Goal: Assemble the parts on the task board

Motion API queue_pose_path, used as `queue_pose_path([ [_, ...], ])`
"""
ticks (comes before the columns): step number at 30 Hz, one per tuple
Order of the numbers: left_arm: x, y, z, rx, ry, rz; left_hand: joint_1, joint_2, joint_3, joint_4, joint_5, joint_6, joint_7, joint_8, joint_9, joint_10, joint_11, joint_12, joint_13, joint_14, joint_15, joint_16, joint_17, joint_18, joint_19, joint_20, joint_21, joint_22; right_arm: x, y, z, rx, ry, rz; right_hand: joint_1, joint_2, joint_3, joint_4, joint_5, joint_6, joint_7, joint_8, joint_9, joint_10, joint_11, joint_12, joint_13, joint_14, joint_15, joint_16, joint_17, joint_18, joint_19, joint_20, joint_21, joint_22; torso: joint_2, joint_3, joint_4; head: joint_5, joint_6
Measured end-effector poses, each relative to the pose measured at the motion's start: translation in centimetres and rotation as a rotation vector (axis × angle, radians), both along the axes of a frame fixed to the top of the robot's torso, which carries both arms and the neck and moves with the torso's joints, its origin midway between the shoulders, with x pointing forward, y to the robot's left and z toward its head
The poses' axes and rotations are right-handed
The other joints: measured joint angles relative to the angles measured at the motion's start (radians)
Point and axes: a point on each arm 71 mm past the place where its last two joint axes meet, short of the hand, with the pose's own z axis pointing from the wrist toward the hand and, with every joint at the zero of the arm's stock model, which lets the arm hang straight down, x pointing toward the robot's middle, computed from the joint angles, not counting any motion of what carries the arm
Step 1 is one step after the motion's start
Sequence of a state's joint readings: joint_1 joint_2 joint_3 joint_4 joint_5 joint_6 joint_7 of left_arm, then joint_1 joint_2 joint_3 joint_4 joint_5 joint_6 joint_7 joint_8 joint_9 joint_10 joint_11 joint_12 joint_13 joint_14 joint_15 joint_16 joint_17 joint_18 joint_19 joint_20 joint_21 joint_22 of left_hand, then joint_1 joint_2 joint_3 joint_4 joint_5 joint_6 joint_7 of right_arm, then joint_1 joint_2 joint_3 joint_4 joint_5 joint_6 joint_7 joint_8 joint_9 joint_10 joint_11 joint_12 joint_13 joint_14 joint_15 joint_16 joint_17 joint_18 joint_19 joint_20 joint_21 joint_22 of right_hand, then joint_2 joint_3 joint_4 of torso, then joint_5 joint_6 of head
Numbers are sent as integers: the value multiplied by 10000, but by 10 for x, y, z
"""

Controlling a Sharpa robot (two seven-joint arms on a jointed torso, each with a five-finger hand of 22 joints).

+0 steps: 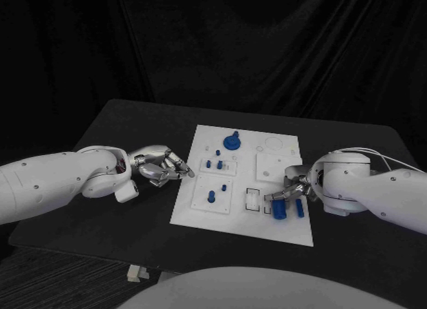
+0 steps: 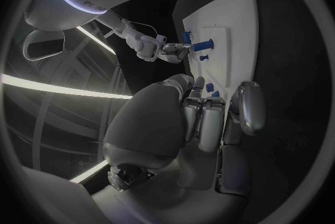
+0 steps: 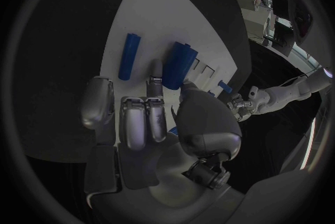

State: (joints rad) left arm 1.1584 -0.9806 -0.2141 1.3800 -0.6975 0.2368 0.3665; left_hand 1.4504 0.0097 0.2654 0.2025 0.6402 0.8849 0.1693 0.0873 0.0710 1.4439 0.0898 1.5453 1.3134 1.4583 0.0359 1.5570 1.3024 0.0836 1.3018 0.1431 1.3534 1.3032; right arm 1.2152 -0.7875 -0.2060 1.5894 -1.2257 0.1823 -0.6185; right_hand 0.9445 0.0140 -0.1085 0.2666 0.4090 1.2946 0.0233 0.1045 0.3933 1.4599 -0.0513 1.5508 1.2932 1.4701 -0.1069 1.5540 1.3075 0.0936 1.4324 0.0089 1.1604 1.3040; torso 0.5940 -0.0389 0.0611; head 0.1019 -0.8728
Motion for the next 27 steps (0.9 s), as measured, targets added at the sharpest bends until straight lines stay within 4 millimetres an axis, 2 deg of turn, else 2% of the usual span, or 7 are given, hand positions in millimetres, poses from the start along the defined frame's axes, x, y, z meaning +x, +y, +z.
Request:
queue_pose_path([
  [5, 0, 0, 0, 8, 13, -1, 0, 0, 0, 0, 0, 0, 0, 0, 0, 0, 1, 0, 0, 0, 0, 0, 0, 0, 0, 0, 0, 0, 0, 0, 0, -1, 2, -8, 430, -104, -191, -193, 1151, -203, 21, 0, 280, 0, 2, 0, 0, 0, 0, 0, 0, 0, -1, 0, -200, 0, 0, 0, 0, 8, 0],
  [8, 0, 0, 0, 14, 20, 2, 0, 0, 0, 0, 0, 0, 0, 0, 0, 0, 1, 0, 0, 0, 0, 0, 0, -1, 0, 0, 0, 0, 0, -1, 0, 33, -28, -35, 593, -138, -213, -217, 1484, -233, 21, 0, 431, 0, 2, 0, 0, 0, 1, 0, 0, 1, -2, -1, -201, 0, 0, 0, 0, 12, 0],
  [16, 0, 1, -1, 30, 35, 6, 0, 0, 0, 0, 0, 0, 0, 0, 0, 0, 1, 0, 0, 0, 0, 0, 0, -1, 0, 0, 0, 0, -1, -6, 2, 192, -209, -261, 824, -296, -265, -436, 1836, -266, 20, 0, 569, -1, 2, 0, 0, 0, 1, 0, 0, 2, -20, -16, -301, 0, 0, 2, -1, 12, 0],
  [19, 0, 0, -1, 36, 43, 4, 0, 0, 0, 0, 0, 0, 0, 0, 0, 1, 1, 0, 0, 0, 0, 0, 0, 0, 0, 0, 0, 0, -1, -11, 2, 254, -285, -439, 861, -284, -233, -468, 2144, -265, 21, 0, 569, -2, 4, 0, 0, 34, 38, 0, 0, 2, -20, -16, -301, 0, 0, 2, -2, 12, 0],
  [20, 0, 0, -1, 38, 45, 3, 0, 0, 0, 0, 0, 0, 0, 0, 0, 1, 1, 0, 0, 0, 0, 0, 0, -1, 0, 0, 0, 0, -1, -12, 2, 277, -301, -494, 861, -285, -222, -479, 2144, -266, 22, 0, 569, -3, 6, 0, 0, -16, 87, 0, 0, 2, -20, -16, -301, 0, -1, 2, -3, 12, 0],
  [21, 0, 0, -1, 41, 48, 3, 0, 0, 0, 0, 0, 0, 0, 0, 0, 1, 1, 0, 0, 0, 0, 0, 0, 0, 0, 0, 0, 0, -1, -13, 2, 322, -321, -563, 863, -283, -193, -508, 2146, -269, 22, 0, 570, -130, 121, 0, 0, -17, 87, 0, 0, 1, -20, -16, -301, 0, -1, 2, -3, 9, 0],
  [27, 1, 1, -1, 70, 63, 24, 0, 0, 0, 0, 0, 0, 0, 0, 0, 1, 1, 0, 0, 0, 0, 0, 0, 0, 0, 0, 0, 0, -3, -16, 4, 637, -333, -867, 864, -283, -127, -573, 2146, -266, 18, 0, 570, -128, 123, 0, 0, -17, 88, 0, 0, 2, -20, -17, -415, 0, -3, 2, -4, 6, 0],
])
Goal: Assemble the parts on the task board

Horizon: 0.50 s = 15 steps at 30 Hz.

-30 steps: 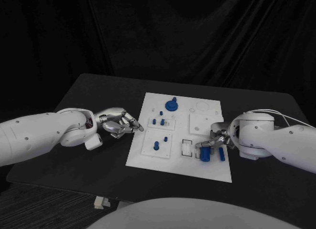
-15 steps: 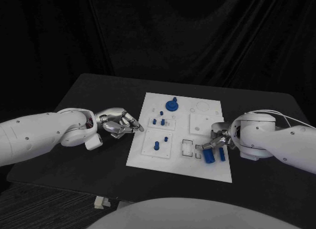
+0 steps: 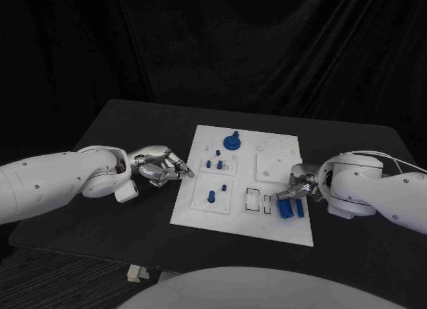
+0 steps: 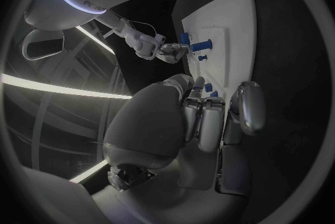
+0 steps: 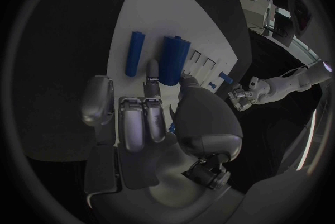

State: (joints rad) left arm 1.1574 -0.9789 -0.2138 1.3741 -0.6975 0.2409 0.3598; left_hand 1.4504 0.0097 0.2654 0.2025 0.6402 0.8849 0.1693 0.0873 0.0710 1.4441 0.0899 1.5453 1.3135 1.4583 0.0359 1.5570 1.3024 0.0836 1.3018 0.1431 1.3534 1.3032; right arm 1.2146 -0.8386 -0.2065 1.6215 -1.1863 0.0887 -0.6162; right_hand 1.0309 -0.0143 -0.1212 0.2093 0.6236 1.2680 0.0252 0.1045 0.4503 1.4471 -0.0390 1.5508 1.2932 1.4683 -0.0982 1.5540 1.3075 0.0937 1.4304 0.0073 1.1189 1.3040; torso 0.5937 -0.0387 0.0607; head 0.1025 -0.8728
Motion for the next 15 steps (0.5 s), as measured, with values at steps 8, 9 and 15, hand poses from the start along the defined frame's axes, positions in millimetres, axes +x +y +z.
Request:
queue_pose_path([
  [8, 0, 0, -1, 30, 25, 9, 0, 0, 0, 0, 0, 0, 0, 0, 0, 0, 0, 0, 0, 0, 0, 0, 0, 0, 0, 0, 0, 0, 2, -5, 8, 524, 38, -544, 82, -81, 1, -1, 153, -3, 0, 0, 25, 0, 0, 0, 0, 0, 0, 0, 0, 0, 0, -2, 0, 0, 1, 1, 0, -4, 0],
  [9, 0, 0, -1, 31, 28, 6, 0, 0, 0, 0, 0, 0, 0, 0, 0, 1, 1, 0, 0, 0, 0, 0, 0, 0, 0, 0, 0, 0, 2, -5, 8, 578, 48, -599, 82, -81, 1, -1, 154, -4, 0, 0, 67, 0, 0, 0, 0, 0, 0, 0, 0, 0, 0, -2, 0, 0, 1, 1, 0, 0, 0],
  [15, 0, 0, -1, 43, 45, 4, 0, 0, 0, 0, 0, 0, 0, 0, 0, 1, 1, 0, 0, 0, 0, 0, 0, 0, 0, 0, 0, 0, 4, -5, 13, 860, 62, -866, 83, -83, 2, -2, 349, -17, -14, 0, 77, 0, 0, 0, 0, 0, 0, 0, 0, 0, 3, -3, 0, 0, 1, 1, -2, 7, 0],
])
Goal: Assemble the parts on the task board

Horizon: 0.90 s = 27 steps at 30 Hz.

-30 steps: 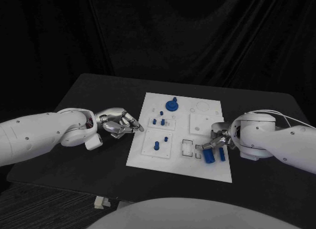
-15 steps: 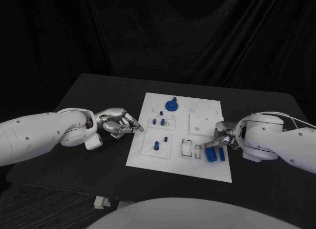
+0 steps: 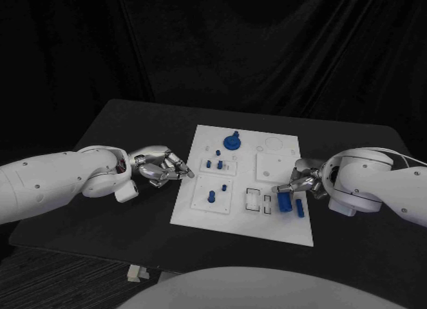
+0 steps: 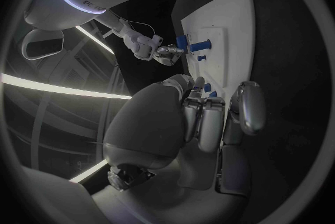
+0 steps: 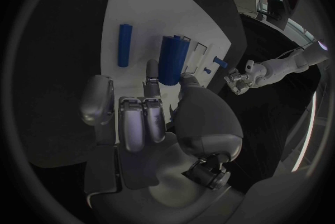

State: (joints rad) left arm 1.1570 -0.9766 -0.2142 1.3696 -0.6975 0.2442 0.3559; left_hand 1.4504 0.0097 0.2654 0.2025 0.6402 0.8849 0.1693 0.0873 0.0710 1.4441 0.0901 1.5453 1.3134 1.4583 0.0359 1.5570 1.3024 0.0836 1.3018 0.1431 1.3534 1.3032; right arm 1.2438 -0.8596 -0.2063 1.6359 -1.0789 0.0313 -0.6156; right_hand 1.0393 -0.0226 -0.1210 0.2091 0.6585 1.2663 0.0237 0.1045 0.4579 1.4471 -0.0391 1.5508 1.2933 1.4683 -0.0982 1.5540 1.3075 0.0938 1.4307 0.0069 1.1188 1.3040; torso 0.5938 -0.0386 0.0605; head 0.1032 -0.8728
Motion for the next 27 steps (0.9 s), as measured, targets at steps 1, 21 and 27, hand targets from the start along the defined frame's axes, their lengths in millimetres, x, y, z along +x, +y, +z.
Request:
queue_pose_path([
  [1, 0, 0, 0, 1, 2, 0, 0, 0, 0, 0, 0, 0, 0, 0, 0, 0, 0, 0, 0, 0, 0, 0, 0, 0, 0, 0, 0, 0, 0, 0, 1, 33, -1, -31, 12, -12, 0, 0, 0, 1, -1, 0, 2, 0, 0, 0, 0, 0, 0, 0, 0, 0, 0, 0, 0, 0, 0, 0, 0, 0, 0],
  [21, 0, -1, 0, 8, 29, -17, 0, 0, 0, 0, 0, 0, 0, 0, 0, 2, 2, 0, 0, 0, 0, 0, 0, 0, 0, 0, 0, 0, 5, 30, 6, 1124, 491, -360, 9, -11, 3, 2, 115, -116, 106, 0, 88, 0, 1, 0, 0, 0, 2, 0, 0, 0, -35, -33, -57, 0, 1, -2, 6, -83, 0],
  [27, 0, 1, 0, 16, 33, -1, 0, 0, 0, 0, 0, 0, 0, 0, 0, 11, 11, 0, 0, 0, 0, 0, 0, 0, 0, 0, 0, 0, 3, 37, 0, 1244, 638, -395, 8, -10, 86, 85, 115, -166, 127, 0, 144, 1, 2, 0, 0, -2, 4, 0, 0, 1, -37, -33, -57, 0, 1, -6, 8, -56, 0],
])
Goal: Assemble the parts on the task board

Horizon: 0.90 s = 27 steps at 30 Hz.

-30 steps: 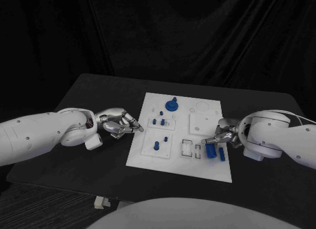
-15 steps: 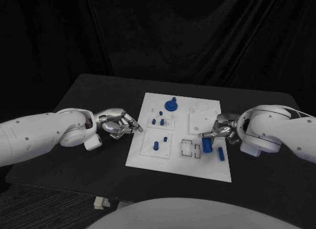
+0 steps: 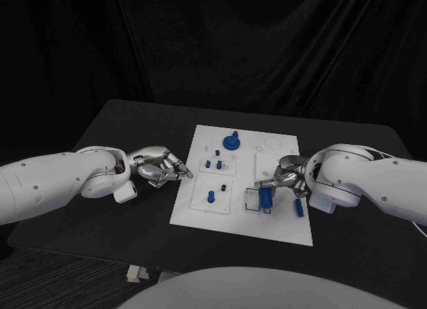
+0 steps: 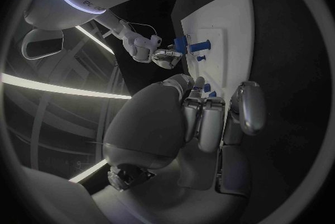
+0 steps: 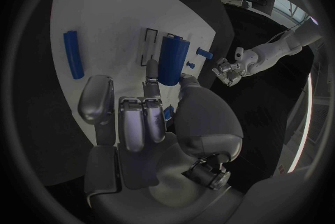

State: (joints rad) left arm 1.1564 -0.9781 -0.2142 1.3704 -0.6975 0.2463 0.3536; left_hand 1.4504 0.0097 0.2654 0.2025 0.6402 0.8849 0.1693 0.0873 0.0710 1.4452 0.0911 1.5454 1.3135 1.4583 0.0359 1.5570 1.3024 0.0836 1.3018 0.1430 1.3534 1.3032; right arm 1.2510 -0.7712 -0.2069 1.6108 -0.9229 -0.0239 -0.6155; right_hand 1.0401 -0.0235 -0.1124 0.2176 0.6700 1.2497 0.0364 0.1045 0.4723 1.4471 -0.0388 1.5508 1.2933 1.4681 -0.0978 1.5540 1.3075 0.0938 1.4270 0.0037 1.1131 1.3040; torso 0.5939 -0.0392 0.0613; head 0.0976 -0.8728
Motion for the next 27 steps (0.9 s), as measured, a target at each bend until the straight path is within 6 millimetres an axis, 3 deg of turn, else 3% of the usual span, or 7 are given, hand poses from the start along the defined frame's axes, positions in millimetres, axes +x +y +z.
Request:
queue_pose_path([
  [20, 0, -1, 0, -8, 6, -19, 0, 0, 0, 0, 0, 0, 0, 0, 0, 2, 1, 0, 0, 0, 0, 0, 0, 0, 0, 0, 0, 0, 0, 13, -9, 106, 170, 5, -5, 0, 180, 180, -35, -126, 88, 0, 168, 16, 25, 0, 0, -50, 51, 0, 0, 0, -69, 69, -192, 0, 2, 1, -4, -13, 0],
  [24, 0, -1, 0, -9, 9, -24, 0, 0, 0, 0, 0, 0, 0, 0, 0, 2, 1, 0, 0, 0, 0, 0, 0, 0, 0, 0, 0, 0, -1, 14, -10, 90, 224, 64, -6, -1, 335, 336, -195, -181, 100, 0, 246, -34, 99, 0, 0, -50, 53, 0, 0, 0, -69, 70, -192, 0, 1, 3, -4, -5, 0],
  [27, 0, -1, 0, -9, 12, -26, 0, 0, 0, 0, 0, 0, 0, 0, 0, 3, 1, 0, 0, 0, 0, 0, 0, 0, 0, 0, 0, 0, -1, 15, -11, 76, 277, 115, -9, 0, 565, 463, -844, -268, 84, 0, 307, -36, 106, 0, 0, -52, 54, 0, 0, 0, -68, 71, -193, 0, 1, 4, -4, -3, 0],
])
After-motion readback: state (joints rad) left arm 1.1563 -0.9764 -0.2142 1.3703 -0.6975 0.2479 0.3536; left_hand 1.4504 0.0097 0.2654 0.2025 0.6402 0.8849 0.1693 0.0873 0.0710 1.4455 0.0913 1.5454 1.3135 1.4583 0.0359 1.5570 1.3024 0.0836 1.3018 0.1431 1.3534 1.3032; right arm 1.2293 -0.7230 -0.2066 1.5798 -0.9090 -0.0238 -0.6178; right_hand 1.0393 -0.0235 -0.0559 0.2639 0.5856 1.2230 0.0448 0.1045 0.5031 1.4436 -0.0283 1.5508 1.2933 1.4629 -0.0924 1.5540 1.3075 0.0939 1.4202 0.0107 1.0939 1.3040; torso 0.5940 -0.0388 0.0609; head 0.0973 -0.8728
